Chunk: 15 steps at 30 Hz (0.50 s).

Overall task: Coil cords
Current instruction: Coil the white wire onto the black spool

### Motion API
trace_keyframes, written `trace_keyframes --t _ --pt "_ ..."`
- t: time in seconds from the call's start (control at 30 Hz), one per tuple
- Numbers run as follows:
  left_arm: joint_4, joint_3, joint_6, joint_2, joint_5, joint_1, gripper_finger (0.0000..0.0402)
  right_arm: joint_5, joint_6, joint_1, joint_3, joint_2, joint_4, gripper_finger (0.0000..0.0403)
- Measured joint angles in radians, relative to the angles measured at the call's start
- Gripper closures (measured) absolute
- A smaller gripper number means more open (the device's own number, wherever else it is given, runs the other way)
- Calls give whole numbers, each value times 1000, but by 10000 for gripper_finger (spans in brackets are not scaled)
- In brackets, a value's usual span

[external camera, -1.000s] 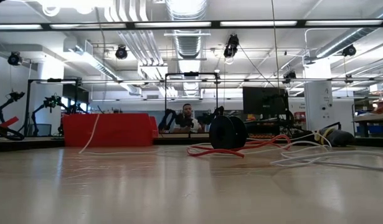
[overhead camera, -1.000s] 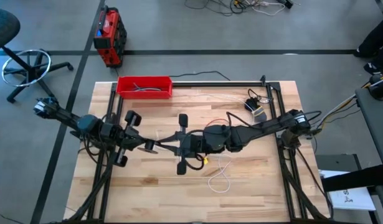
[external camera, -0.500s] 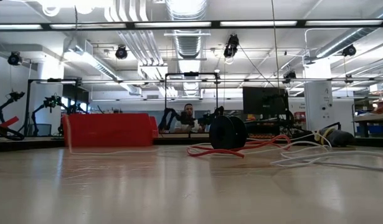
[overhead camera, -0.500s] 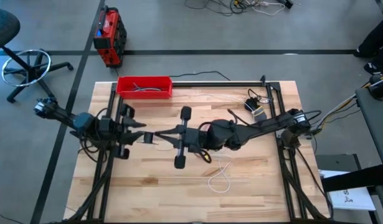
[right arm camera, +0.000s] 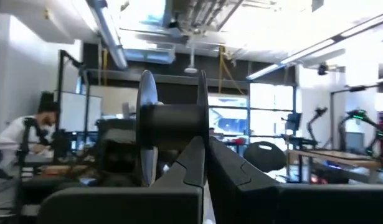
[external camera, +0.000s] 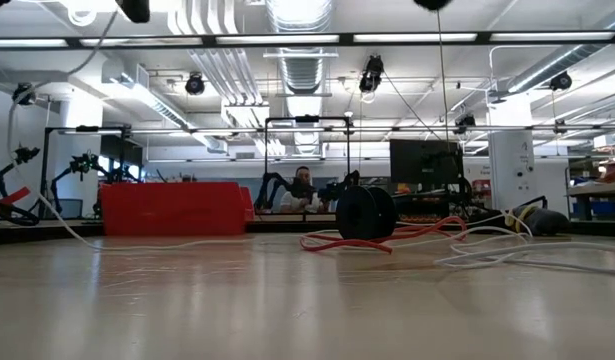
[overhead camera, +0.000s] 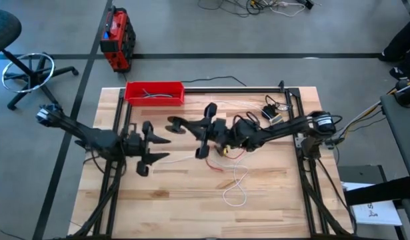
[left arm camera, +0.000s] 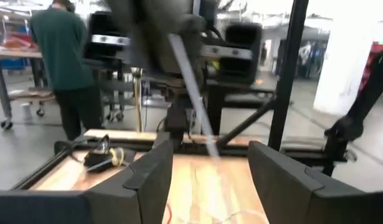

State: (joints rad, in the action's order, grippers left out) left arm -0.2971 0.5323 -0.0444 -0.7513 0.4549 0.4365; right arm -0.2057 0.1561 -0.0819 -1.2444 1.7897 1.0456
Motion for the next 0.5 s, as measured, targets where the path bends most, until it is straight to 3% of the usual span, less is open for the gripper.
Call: trace_keyframes --t 0.13,0.3,0.5 --pt "-16 0 -34 -84 77 -8 207 6 -35 6 116 1 177 403" --pt "-51 0 -144 -221 79 -13 222 7 -83 8 248 -2 366 403" --pt "-139 1 -257 -390 80 -13 244 8 -95 6 294 -15 416 403"
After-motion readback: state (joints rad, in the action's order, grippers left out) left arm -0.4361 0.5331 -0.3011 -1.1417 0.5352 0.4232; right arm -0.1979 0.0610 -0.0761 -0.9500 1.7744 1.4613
